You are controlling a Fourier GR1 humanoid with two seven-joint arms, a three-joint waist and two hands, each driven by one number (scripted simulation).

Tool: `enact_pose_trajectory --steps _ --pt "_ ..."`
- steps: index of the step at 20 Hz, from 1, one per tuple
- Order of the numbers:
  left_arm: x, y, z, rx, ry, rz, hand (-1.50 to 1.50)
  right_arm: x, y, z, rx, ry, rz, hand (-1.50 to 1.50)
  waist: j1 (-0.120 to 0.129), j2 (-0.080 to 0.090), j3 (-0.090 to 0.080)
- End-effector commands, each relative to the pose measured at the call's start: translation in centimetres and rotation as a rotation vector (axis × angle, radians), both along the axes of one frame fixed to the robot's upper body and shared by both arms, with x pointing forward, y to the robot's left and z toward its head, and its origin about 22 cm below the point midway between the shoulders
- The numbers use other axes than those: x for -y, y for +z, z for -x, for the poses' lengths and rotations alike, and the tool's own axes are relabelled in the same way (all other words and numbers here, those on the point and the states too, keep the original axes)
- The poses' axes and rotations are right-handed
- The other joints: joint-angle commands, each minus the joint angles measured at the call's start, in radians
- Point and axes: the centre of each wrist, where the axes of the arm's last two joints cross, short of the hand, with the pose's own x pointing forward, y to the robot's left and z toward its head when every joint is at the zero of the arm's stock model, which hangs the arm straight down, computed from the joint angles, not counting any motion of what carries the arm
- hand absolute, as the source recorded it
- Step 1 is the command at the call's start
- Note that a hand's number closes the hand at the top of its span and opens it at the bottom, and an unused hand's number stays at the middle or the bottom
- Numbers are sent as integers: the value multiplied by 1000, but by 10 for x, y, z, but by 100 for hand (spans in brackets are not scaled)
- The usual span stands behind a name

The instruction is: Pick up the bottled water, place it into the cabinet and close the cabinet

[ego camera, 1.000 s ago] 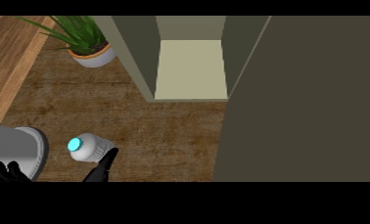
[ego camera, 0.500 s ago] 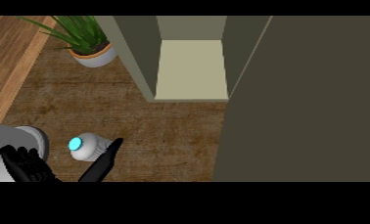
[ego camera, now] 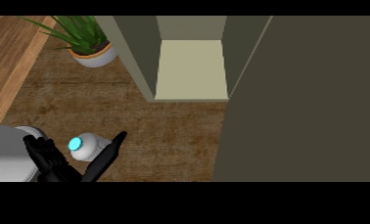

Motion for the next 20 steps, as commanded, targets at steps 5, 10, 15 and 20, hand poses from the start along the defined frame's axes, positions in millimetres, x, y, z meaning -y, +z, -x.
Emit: enact_pose_trajectory --steps 5,10,15,20 --pt "-16 -52 -18 1 15 30 -150 6 15 9 79 -44 17 -150 -1 4 1" --pt "5 -61 -8 11 16 21 -150 12 23 13 73 -38 52 -150 1 4 2" --pt "-9 -102 -6 -8 32 27 -150 16 20 12 82 -29 54 -150 -4 5 2" --pt "-17 -113 -10 36 61 40 -150 3 16 22 77 -22 37 -150 -8 3 2"
